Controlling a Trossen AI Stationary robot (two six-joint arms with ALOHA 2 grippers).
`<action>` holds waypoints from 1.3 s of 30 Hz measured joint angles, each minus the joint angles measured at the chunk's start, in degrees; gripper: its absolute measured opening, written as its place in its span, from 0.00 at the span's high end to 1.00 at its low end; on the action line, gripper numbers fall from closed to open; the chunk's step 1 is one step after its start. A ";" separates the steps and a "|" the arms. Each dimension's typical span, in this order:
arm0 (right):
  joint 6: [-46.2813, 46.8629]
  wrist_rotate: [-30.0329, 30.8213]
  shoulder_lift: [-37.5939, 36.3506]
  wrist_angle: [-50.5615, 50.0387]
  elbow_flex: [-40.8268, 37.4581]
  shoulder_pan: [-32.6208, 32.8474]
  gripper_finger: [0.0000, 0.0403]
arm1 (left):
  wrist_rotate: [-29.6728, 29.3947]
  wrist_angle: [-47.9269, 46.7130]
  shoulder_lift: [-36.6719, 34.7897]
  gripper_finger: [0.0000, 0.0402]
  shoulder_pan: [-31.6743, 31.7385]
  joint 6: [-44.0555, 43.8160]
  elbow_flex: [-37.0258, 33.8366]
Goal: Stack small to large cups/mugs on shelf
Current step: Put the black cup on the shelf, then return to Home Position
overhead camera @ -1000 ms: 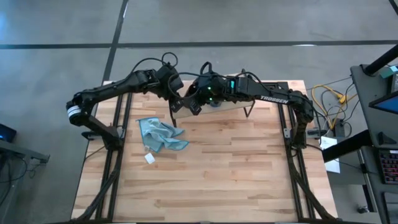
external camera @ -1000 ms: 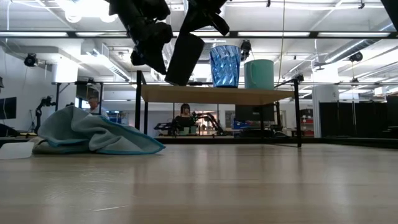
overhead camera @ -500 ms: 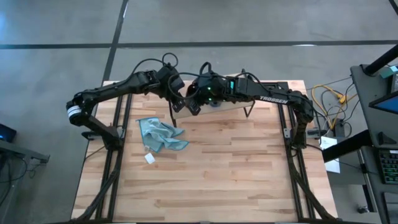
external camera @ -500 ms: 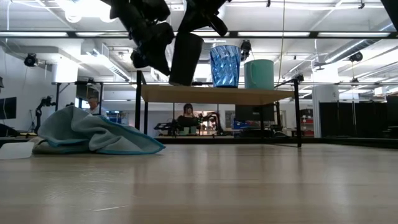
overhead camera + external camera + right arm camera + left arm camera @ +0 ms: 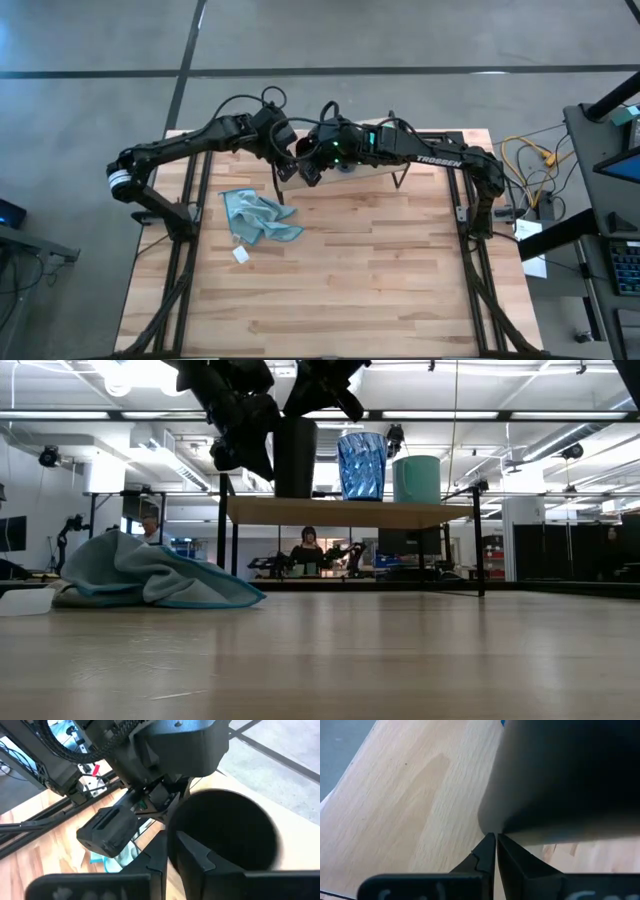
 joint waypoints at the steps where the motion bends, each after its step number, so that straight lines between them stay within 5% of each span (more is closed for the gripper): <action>1: 0.00 0.00 0.00 -0.02 -0.04 -0.01 0.92 | 0.06 0.00 -0.02 0.99 0.00 0.00 0.00; 22: 0.01 0.24 -0.21 -0.95 5.50 1.45 0.85 | -2.17 -5.78 -3.30 0.99 0.33 0.53 0.00; 30: 0.22 0.69 -0.50 -10.02 10.77 8.48 0.86 | -2.62 -12.46 -14.87 0.99 -0.50 -1.18 -0.04; 39: 5.14 14.31 -0.42 -11.93 10.43 18.92 0.98 | -2.02 -12.61 -28.20 1.00 -4.28 -3.06 -0.08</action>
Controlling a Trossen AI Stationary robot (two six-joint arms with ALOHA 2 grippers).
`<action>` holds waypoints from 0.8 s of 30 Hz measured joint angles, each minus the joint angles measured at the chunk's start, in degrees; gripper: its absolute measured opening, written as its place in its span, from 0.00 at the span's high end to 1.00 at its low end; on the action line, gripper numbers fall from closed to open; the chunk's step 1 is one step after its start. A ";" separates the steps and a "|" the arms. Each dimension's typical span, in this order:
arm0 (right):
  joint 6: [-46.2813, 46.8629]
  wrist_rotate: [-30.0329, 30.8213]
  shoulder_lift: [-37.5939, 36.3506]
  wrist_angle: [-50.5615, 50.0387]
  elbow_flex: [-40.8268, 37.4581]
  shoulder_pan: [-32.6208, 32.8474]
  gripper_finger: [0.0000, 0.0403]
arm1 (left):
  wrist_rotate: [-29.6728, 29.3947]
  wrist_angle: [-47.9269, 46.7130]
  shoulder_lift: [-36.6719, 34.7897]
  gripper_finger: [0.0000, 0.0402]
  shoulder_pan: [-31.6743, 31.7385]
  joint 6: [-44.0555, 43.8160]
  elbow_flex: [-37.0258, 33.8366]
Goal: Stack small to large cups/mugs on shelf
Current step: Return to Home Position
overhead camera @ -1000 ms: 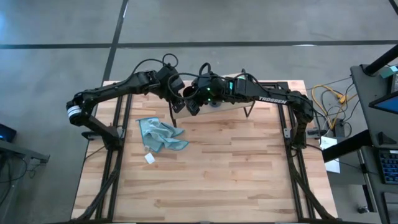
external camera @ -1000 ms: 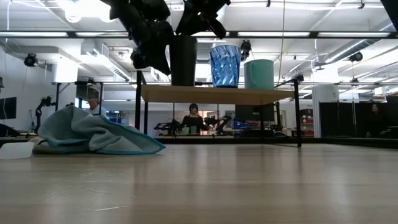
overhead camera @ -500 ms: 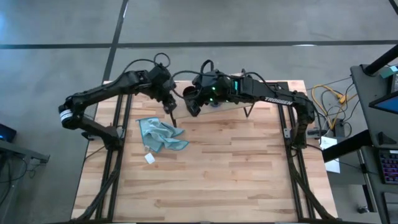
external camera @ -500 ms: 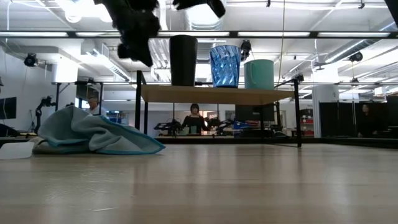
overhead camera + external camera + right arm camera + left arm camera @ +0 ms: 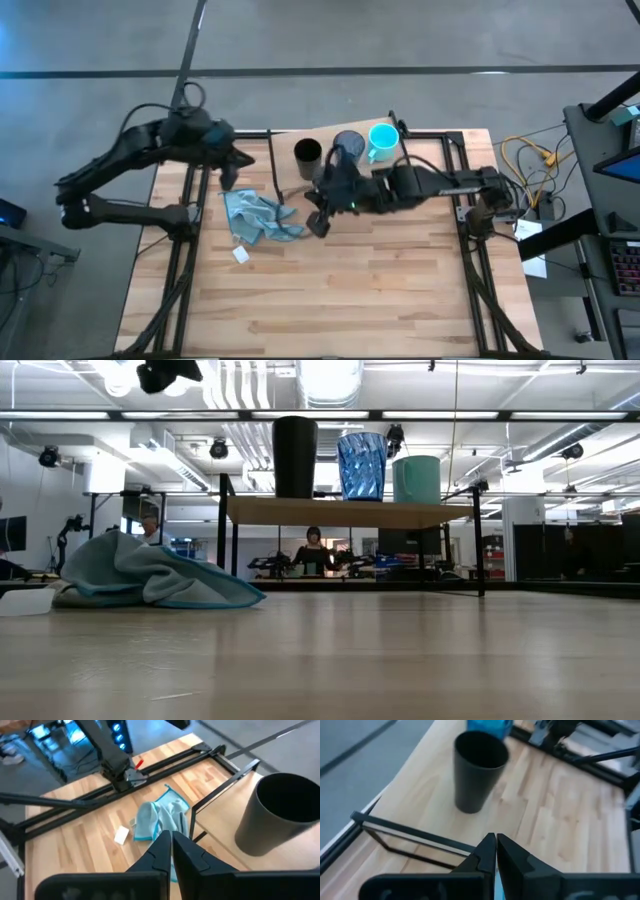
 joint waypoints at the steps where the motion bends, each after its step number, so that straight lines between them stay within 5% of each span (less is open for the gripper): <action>1: 0.77 1.92 0.00 -0.02 0.00 1.17 0.98 | 0.06 -0.01 -1.16 1.00 -0.43 0.00 -0.07; 10: -2.13 15.40 -0.48 -7.59 1.23 10.63 0.98 | 0.81 -0.20 -10.08 1.00 -1.66 -0.07 -0.76; 16: 3.85 28.06 -0.69 -16.15 4.13 15.72 0.98 | 0.79 -0.08 -15.26 1.00 -1.67 0.05 -1.27; 24: -7.50 29.19 -3.00 -18.38 5.57 18.13 0.98 | 2.24 0.02 -23.36 1.00 -1.70 -1.76 -4.46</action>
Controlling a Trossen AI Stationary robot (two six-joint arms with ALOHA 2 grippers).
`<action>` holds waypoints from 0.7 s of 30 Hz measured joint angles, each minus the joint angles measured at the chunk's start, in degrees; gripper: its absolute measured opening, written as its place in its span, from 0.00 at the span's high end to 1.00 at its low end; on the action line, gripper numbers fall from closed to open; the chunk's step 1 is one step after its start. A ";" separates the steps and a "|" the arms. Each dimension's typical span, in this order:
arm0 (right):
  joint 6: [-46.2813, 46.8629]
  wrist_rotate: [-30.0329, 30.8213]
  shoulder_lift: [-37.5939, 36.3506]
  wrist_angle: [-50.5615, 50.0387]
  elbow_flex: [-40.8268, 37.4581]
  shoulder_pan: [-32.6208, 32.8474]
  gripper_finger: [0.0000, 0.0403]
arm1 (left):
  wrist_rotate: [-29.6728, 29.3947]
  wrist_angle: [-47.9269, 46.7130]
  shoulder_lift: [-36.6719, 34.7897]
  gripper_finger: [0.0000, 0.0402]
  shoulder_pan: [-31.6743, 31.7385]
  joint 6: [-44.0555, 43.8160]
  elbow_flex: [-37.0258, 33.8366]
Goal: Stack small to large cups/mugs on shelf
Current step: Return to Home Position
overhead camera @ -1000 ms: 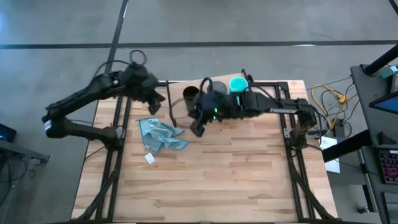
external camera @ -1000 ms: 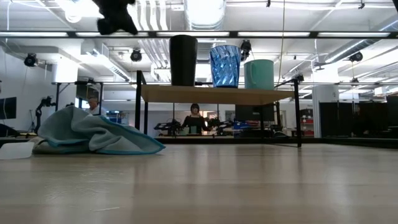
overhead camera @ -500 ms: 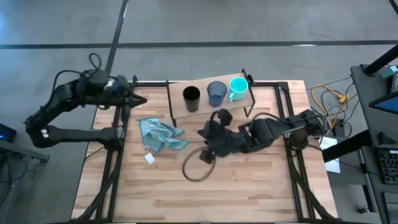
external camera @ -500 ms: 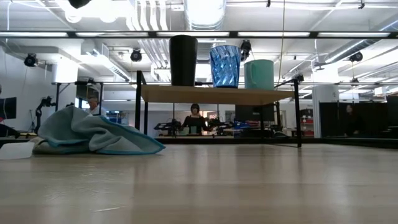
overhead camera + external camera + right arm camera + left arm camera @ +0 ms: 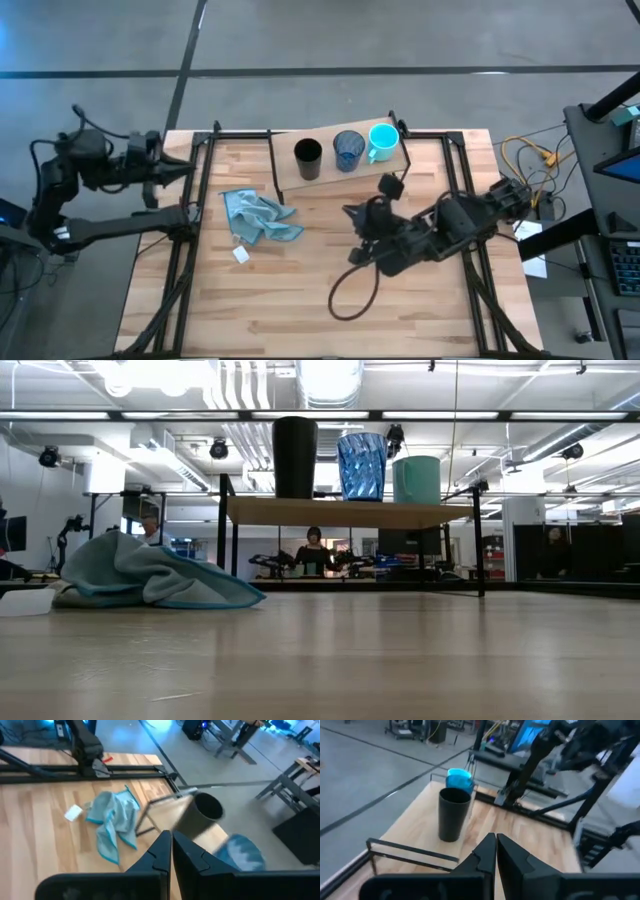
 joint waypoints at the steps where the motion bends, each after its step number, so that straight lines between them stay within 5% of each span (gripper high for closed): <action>1: 0.36 -0.16 -0.65 -1.55 -0.02 0.00 0.98 | 0.21 0.06 -0.97 1.00 0.00 -1.08 -0.71; 12: 5.67 -3.64 -9.03 -10.76 -3.96 0.81 0.98 | 0.26 1.03 -7.32 1.00 0.02 -5.69 -8.21; 21: 9.23 -4.00 -20.59 -10.67 -18.63 2.59 0.98 | -0.26 2.47 -9.29 1.00 0.04 -6.75 -12.83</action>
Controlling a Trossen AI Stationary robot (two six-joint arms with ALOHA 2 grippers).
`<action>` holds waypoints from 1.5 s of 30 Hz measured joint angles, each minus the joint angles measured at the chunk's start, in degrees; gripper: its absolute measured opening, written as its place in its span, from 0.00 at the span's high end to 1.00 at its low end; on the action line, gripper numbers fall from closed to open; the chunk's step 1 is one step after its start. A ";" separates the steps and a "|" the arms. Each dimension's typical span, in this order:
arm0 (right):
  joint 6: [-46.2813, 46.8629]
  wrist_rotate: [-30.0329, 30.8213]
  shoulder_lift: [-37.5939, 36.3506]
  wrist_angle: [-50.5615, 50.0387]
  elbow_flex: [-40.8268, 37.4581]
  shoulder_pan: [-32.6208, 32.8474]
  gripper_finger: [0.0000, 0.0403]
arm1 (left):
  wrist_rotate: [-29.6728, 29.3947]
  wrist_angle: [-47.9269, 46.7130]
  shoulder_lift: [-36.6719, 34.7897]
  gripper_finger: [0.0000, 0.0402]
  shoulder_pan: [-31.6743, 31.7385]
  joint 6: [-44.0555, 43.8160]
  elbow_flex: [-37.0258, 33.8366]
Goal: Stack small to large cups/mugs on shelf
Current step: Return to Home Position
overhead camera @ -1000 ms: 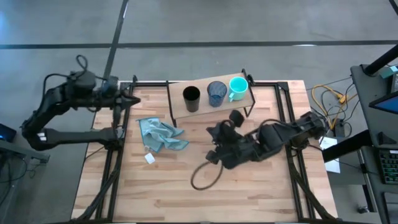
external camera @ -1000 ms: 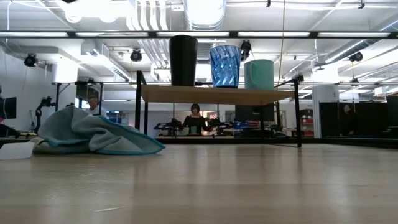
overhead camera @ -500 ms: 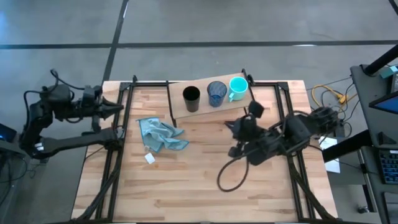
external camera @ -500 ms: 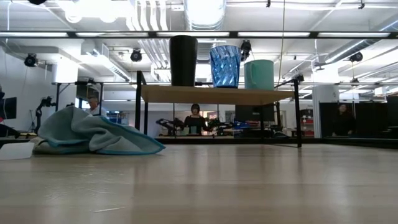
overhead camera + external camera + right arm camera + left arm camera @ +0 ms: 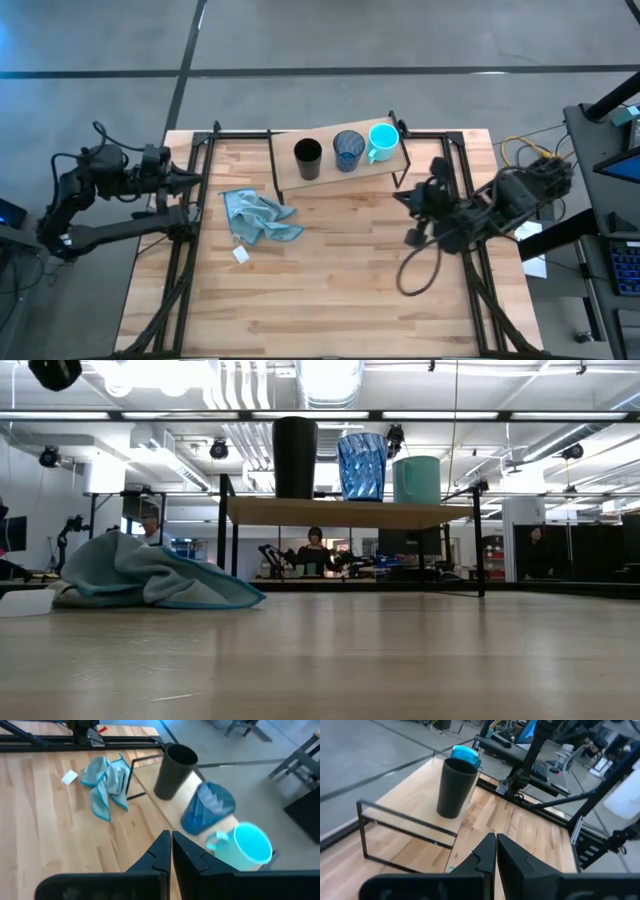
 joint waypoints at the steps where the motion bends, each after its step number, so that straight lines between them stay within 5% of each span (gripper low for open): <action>1: 1.18 0.02 -1.80 0.35 -2.22 0.43 0.98 | -0.15 0.04 -0.16 1.00 0.00 -1.13 -0.49; 6: 7.50 0.23 -10.96 5.36 -14.09 2.80 0.98 | -2.50 0.00 -0.07 1.00 0.00 -3.47 -2.56; 15: 5.64 1.56 -22.42 18.48 -35.09 4.97 0.98 | -6.44 4.74 0.05 1.00 0.00 -3.60 -6.25; 23: -21.34 4.97 -31.66 46.08 -44.97 -0.33 0.98 | -11.34 9.00 0.98 1.00 -0.02 -4.71 -6.25; 29: -37.59 -4.58 -39.89 64.63 -50.98 -10.75 0.98 | -16.89 10.12 0.94 1.00 0.00 -4.39 -6.25; 33: -38.72 -6.82 -42.04 65.37 -52.96 -19.35 0.98 | -17.76 10.12 1.04 1.00 0.00 -4.30 -6.35; 45: -32.24 -32.84 -44.23 65.89 -62.27 -38.71 0.98 | -24.20 13.47 1.02 1.00 -0.04 -3.06 -13.53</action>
